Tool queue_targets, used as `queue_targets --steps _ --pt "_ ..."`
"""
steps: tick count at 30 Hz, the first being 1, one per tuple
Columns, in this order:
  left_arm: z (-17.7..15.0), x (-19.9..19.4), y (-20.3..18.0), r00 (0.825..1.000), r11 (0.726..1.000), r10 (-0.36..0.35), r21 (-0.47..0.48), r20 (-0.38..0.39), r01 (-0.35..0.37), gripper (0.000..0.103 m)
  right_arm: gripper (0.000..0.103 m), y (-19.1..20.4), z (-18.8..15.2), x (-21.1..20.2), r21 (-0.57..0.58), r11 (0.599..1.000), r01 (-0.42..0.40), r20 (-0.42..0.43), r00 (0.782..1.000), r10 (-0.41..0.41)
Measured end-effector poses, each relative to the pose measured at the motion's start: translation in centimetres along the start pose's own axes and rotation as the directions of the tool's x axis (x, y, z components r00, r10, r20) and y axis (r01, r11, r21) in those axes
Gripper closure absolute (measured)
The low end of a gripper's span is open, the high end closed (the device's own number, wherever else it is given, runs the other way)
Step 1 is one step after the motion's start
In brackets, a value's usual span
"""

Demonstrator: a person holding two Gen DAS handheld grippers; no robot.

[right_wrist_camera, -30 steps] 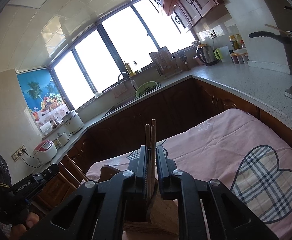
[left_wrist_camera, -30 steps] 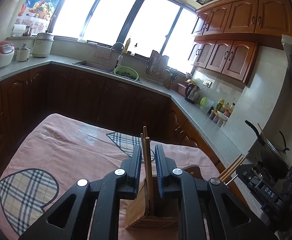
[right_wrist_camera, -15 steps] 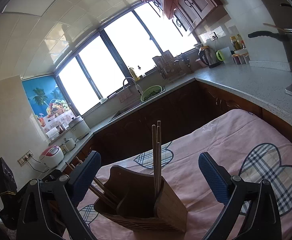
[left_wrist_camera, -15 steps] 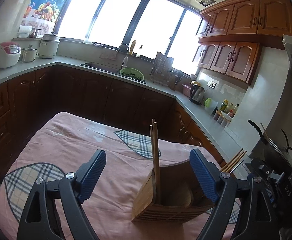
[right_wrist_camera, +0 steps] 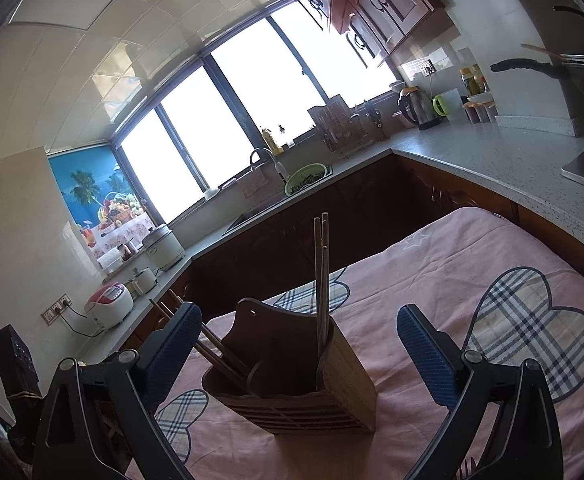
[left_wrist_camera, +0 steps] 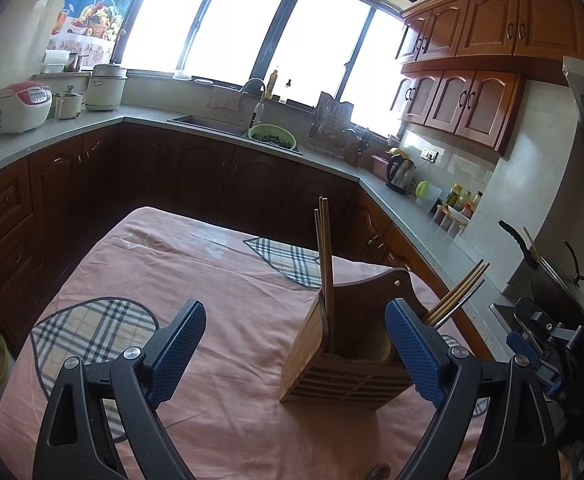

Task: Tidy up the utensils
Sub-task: 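Withdraw both open tools from the holder and back away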

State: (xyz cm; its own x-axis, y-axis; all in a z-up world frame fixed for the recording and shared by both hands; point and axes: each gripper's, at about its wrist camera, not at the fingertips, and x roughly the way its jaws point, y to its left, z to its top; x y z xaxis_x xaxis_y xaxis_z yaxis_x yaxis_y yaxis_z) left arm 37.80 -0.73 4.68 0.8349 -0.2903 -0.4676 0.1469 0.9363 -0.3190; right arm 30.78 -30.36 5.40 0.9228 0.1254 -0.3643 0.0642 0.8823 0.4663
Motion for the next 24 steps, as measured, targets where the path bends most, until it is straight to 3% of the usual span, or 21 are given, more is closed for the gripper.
queue_targets --steps 10,18,24 --pt "-2.0 -5.6 0.8 0.999 0.999 -0.003 -0.037 -0.049 0.002 0.007 0.003 0.5 -1.8 -4.3 -0.031 0.999 -0.030 -0.020 0.999 0.029" --pt "-5.3 -11.5 -1.0 0.998 0.997 0.008 0.075 -0.070 -0.003 0.006 0.003 0.8 -5.1 -8.9 -0.068 0.996 -0.053 -0.040 0.998 0.050" --pt "-8.0 -16.2 -2.0 0.996 0.985 0.084 0.152 -0.027 -0.079 0.006 0.003 1.3 -7.4 -12.3 -0.119 0.992 -0.046 -0.030 0.999 0.043"
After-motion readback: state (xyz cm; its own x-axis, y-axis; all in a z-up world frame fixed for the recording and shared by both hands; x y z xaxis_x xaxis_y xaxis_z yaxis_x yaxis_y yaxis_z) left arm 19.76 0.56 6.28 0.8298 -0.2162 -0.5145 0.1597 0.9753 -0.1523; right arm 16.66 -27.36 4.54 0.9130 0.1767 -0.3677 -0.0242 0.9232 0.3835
